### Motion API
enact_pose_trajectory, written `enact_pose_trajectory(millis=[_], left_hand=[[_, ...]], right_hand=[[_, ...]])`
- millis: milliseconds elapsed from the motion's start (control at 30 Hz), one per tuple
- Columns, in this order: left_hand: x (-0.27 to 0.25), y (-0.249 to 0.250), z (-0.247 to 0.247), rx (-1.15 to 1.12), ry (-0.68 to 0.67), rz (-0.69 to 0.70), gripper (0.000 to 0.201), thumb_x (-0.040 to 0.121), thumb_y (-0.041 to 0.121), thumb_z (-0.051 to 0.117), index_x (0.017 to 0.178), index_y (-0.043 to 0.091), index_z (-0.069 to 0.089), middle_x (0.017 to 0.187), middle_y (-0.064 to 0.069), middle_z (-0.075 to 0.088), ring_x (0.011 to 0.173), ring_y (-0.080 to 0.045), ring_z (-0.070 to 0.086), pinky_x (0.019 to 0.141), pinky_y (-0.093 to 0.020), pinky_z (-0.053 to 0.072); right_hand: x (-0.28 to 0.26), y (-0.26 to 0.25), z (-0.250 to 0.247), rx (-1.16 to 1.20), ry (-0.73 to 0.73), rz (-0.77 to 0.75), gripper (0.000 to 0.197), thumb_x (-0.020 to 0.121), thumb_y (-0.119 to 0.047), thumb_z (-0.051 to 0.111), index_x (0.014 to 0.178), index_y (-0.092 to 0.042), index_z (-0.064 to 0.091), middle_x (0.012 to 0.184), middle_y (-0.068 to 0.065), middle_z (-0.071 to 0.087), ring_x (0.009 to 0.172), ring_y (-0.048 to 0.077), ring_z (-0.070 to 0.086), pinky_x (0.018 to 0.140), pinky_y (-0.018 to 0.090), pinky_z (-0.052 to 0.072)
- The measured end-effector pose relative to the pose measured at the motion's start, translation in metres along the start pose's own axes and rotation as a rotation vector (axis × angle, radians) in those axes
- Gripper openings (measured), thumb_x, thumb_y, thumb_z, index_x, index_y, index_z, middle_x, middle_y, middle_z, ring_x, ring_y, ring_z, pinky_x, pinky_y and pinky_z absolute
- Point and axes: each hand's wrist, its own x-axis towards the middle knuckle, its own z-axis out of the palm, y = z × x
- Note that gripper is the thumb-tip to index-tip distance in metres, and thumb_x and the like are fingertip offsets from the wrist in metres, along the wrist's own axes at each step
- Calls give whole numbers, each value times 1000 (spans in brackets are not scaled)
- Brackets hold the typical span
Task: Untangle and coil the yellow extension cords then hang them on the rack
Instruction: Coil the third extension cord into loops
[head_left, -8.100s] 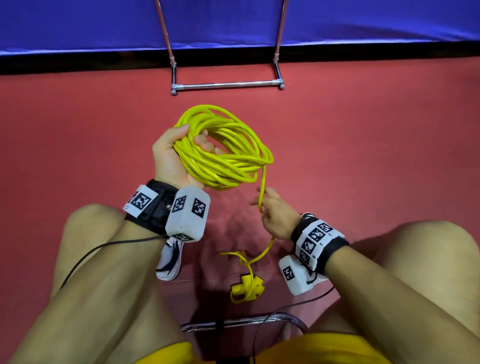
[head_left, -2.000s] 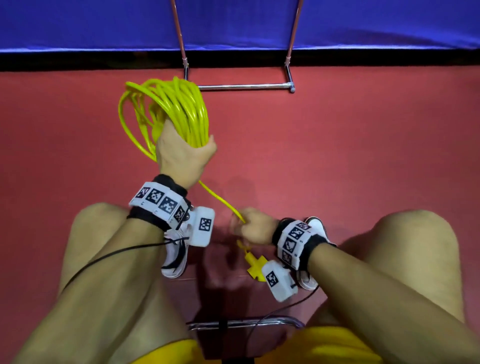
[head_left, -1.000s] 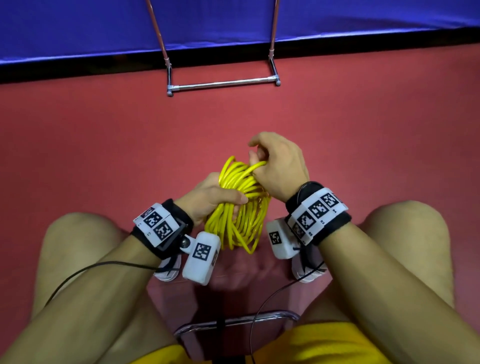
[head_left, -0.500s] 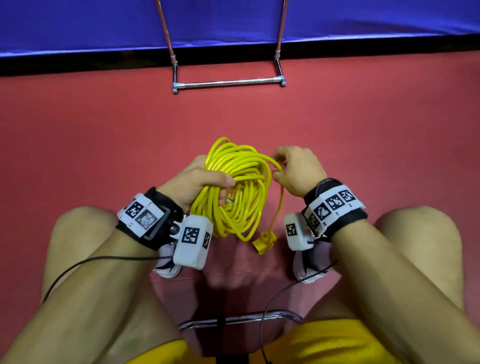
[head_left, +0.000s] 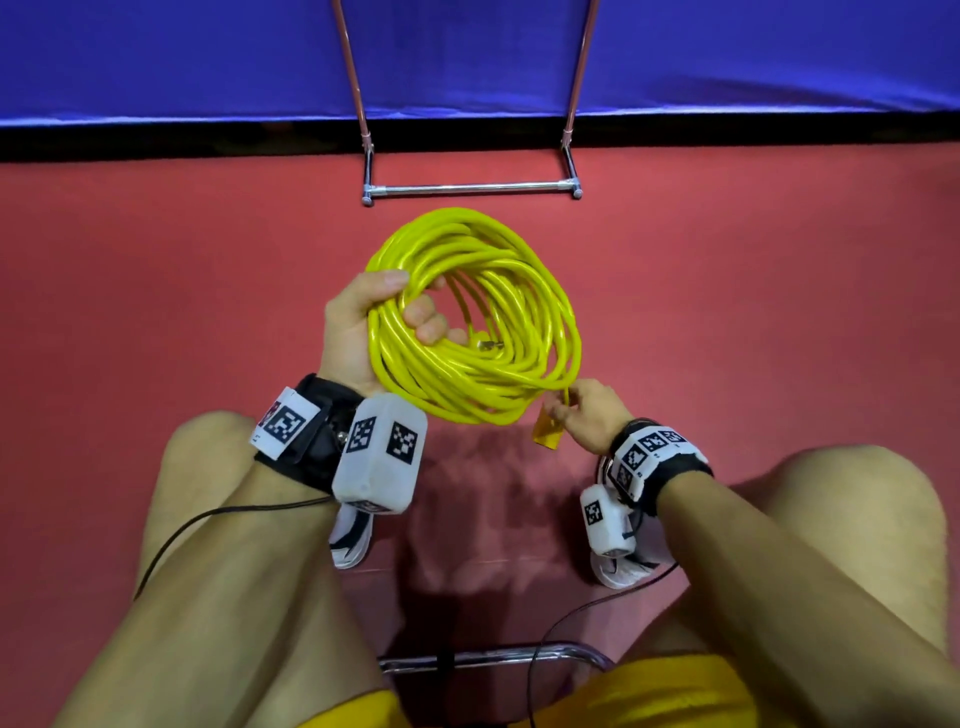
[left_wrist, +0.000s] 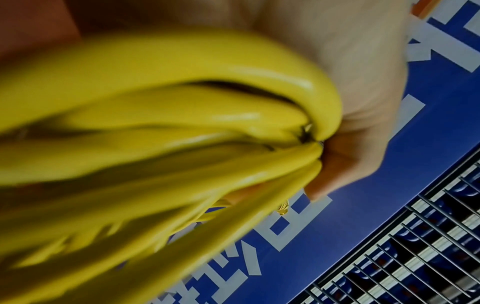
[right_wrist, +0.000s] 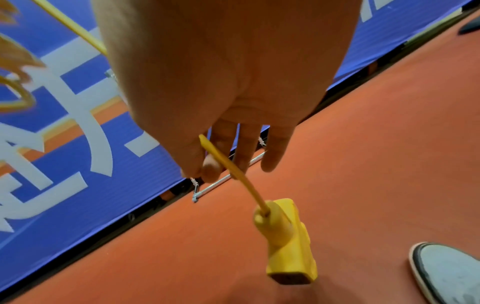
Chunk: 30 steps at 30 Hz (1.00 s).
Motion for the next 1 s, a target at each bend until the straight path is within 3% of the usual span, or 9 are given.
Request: enact_pose_trajectory(millis=[133, 333, 433, 500, 667, 767, 833, 900, 1000], left_hand=[[-2, 0, 3, -38, -61, 30, 43, 57, 28, 86, 86, 3, 67, 51, 4, 55, 48, -12, 54, 73, -35, 49], [-3, 7, -6, -151, -66, 143, 46, 61, 28, 85, 91, 3, 61, 54, 6, 58, 51, -10, 56, 76, -37, 45], [0, 9, -4, -200, 41, 219, 37, 68, 29, 77, 88, 4, 59, 54, 8, 59, 51, -9, 58, 70, -33, 45], [4, 13, -2, -241, 176, 281, 27, 77, 32, 62, 83, 6, 57, 52, 8, 57, 49, -9, 55, 66, -29, 46], [20, 26, -16, -211, 432, 480, 21, 92, 23, 56, 74, 13, 59, 57, 4, 53, 52, -11, 52, 63, -26, 47], [28, 22, -34, -28, 655, 565, 20, 90, 18, 67, 73, 15, 58, 63, -2, 53, 57, -18, 55, 64, -32, 51], [29, 14, -41, 189, 785, 621, 21, 81, 14, 76, 71, 18, 58, 65, -5, 53, 60, -20, 53, 64, -37, 49], [31, 8, -50, 416, 800, 613, 23, 72, 19, 82, 66, 22, 60, 66, -3, 57, 63, -19, 53, 66, -38, 48], [30, -1, -51, 777, 719, 529, 28, 71, 34, 83, 70, 14, 63, 69, -1, 65, 63, -17, 58, 70, -37, 53]], right_hand=[[2, 10, 12, -15, -34, 52, 17, 97, -29, 58, 91, -15, 66, 89, 6, 67, 85, 27, 59, 73, 32, 41], [4, 25, 26, 30, -48, 178, 16, 90, -37, 67, 101, -25, 68, 97, 12, 68, 95, 32, 60, 86, 36, 48], [2, 18, 31, 239, -154, 208, 14, 90, -16, 64, 81, -19, 53, 74, 4, 50, 78, 24, 47, 72, 32, 37], [-3, 3, 31, 358, -179, 185, 19, 87, 4, 53, 80, -13, 47, 74, 5, 43, 80, 25, 41, 67, 31, 35], [-30, -41, 17, 597, -306, 170, 26, 95, 6, 38, 78, -15, 38, 58, 10, 57, 42, 12, 56, 38, 10, 35], [-42, -64, 14, 785, -370, 61, 18, 99, 2, 40, 89, -13, 39, 55, 11, 61, 42, 15, 57, 43, 18, 44], [-48, -75, 9, 933, -385, 20, 17, 102, -4, 42, 112, -18, 41, 63, 16, 61, 51, 23, 60, 48, 23, 50], [-54, -84, 3, 1017, -421, -49, 36, 104, -11, 43, 132, -33, 36, 74, 23, 60, 62, 29, 62, 55, 30, 54], [-64, -95, -1, 1070, -462, -118, 30, 103, -19, 46, 129, -36, 45, 86, 24, 59, 75, 33, 60, 65, 37, 51]])
